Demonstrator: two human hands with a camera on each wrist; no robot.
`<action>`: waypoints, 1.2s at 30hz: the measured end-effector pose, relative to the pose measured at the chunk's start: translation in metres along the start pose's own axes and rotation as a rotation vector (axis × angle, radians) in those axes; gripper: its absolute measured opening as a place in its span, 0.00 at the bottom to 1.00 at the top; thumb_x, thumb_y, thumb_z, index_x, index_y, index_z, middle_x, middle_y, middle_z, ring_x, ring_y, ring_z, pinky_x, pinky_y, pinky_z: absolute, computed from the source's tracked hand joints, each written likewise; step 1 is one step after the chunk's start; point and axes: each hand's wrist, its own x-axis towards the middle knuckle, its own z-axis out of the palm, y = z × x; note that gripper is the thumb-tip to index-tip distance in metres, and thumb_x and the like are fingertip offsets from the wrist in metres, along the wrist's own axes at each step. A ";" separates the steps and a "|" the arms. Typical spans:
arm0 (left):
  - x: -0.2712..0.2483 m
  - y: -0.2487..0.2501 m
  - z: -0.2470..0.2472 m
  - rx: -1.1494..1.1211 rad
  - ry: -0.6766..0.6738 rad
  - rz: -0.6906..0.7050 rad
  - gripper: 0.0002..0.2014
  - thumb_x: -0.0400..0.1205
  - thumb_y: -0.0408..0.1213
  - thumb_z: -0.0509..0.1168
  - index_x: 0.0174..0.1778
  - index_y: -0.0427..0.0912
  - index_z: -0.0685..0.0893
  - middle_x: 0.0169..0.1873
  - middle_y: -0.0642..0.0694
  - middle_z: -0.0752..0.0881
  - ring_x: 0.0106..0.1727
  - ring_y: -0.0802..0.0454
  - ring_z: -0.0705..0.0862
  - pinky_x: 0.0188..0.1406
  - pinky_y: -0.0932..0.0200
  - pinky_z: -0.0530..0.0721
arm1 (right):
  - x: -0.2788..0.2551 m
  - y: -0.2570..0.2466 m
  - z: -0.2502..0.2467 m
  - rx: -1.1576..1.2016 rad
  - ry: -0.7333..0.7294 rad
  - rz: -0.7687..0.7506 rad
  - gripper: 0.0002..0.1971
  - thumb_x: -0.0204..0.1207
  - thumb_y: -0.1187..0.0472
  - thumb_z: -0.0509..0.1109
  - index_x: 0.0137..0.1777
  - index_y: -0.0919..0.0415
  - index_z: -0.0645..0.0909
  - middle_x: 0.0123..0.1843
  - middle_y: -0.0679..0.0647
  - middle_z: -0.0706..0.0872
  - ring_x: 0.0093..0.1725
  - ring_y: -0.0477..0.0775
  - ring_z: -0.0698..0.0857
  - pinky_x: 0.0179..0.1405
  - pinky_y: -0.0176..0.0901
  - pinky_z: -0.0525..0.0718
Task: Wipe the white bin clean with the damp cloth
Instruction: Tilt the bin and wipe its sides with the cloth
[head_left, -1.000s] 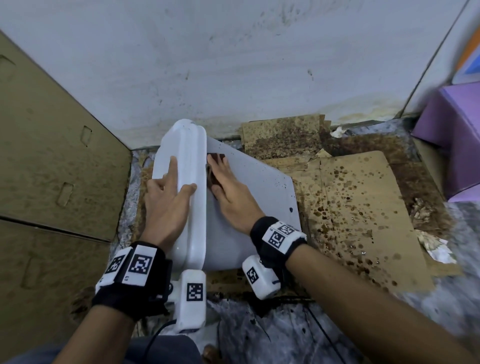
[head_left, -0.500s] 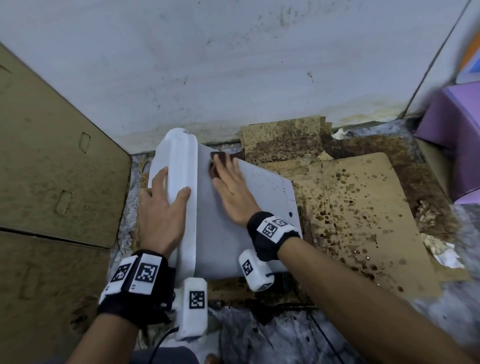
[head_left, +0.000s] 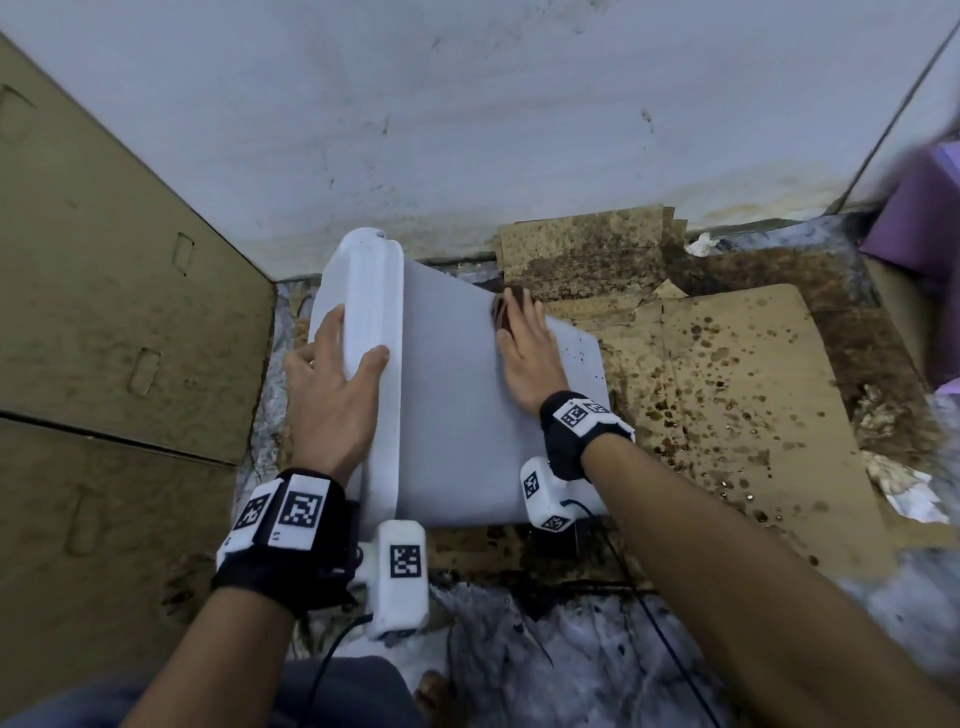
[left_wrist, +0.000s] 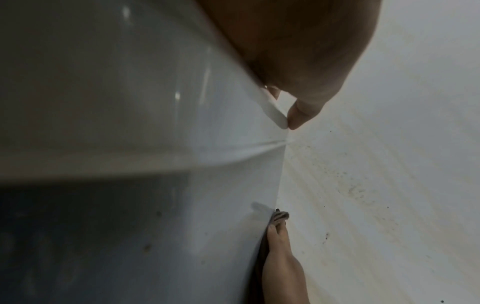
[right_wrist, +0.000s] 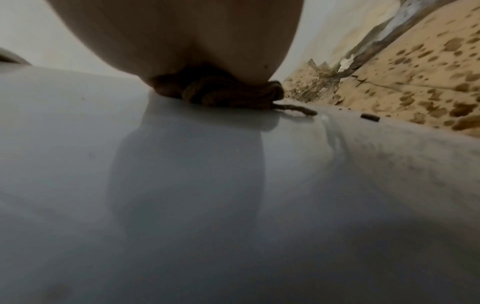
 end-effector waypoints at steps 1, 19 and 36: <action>0.000 0.000 0.000 0.006 0.001 0.001 0.27 0.84 0.51 0.60 0.81 0.62 0.63 0.72 0.42 0.64 0.72 0.40 0.71 0.69 0.52 0.67 | -0.002 -0.003 0.001 0.027 0.003 0.001 0.26 0.88 0.55 0.47 0.84 0.49 0.45 0.86 0.52 0.41 0.84 0.54 0.38 0.82 0.62 0.42; -0.003 0.004 -0.005 0.008 -0.002 0.005 0.28 0.86 0.47 0.60 0.83 0.60 0.63 0.73 0.42 0.65 0.70 0.45 0.71 0.69 0.51 0.66 | -0.003 0.048 -0.009 -0.094 -0.032 0.008 0.26 0.88 0.52 0.45 0.84 0.45 0.42 0.86 0.50 0.39 0.84 0.52 0.39 0.82 0.63 0.45; 0.001 -0.001 -0.004 0.005 -0.010 0.002 0.27 0.85 0.48 0.61 0.81 0.62 0.65 0.71 0.42 0.66 0.72 0.41 0.72 0.76 0.43 0.68 | -0.011 0.024 -0.003 -0.041 -0.065 -0.197 0.27 0.88 0.52 0.45 0.84 0.45 0.40 0.85 0.48 0.36 0.83 0.49 0.36 0.81 0.58 0.38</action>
